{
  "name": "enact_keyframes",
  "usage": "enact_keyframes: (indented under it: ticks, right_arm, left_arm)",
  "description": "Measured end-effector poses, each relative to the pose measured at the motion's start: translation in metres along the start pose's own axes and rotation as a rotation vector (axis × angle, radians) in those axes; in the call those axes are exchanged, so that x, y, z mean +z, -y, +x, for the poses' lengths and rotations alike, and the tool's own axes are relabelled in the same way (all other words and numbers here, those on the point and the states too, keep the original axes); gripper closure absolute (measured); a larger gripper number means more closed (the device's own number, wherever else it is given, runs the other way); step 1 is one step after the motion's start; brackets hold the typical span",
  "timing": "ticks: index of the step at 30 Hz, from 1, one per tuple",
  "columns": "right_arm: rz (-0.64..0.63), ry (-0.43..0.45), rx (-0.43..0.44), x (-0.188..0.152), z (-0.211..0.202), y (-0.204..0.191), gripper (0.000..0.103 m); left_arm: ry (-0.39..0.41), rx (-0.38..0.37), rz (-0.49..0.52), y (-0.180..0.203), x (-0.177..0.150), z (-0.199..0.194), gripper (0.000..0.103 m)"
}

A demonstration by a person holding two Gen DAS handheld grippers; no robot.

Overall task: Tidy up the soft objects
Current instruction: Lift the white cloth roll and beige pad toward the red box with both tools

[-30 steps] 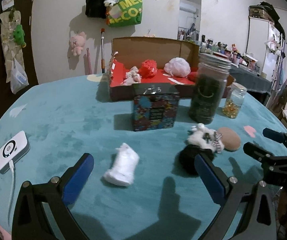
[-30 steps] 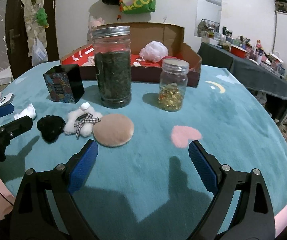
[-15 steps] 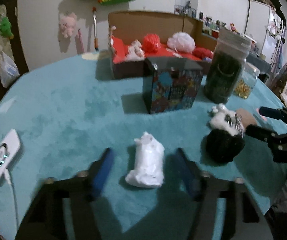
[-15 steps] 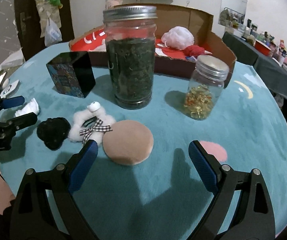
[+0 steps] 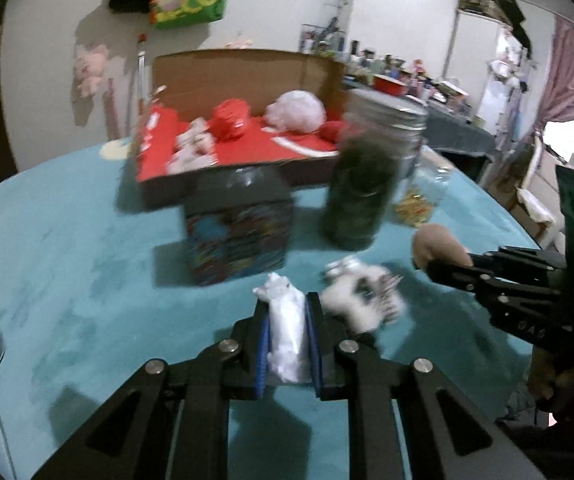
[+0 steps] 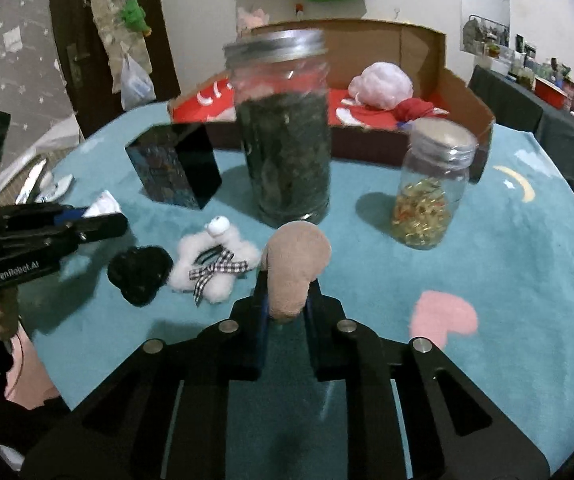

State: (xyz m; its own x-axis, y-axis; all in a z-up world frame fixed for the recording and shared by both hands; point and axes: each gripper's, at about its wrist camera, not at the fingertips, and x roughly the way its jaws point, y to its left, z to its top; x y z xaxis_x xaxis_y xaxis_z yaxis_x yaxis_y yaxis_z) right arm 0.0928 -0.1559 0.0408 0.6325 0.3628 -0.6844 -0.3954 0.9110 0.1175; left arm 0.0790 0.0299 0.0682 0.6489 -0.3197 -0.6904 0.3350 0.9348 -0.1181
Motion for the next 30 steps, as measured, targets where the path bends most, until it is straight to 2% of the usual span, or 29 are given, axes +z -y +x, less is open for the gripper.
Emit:
enact_keyframes:
  ticks: [14, 30]
  right_arm:
    - [-0.007, 0.024, 0.009, 0.008, -0.018, 0.008, 0.089]
    - [-0.003, 0.015, 0.038, 0.011, -0.014, 0.008, 0.088]
  left_arm:
    - [-0.002, -0.13, 0.028, 0.044, 0.02, 0.022, 0.086]
    - [-0.011, -0.16, 0.01, 0.046, 0.022, 0.025, 0.086]
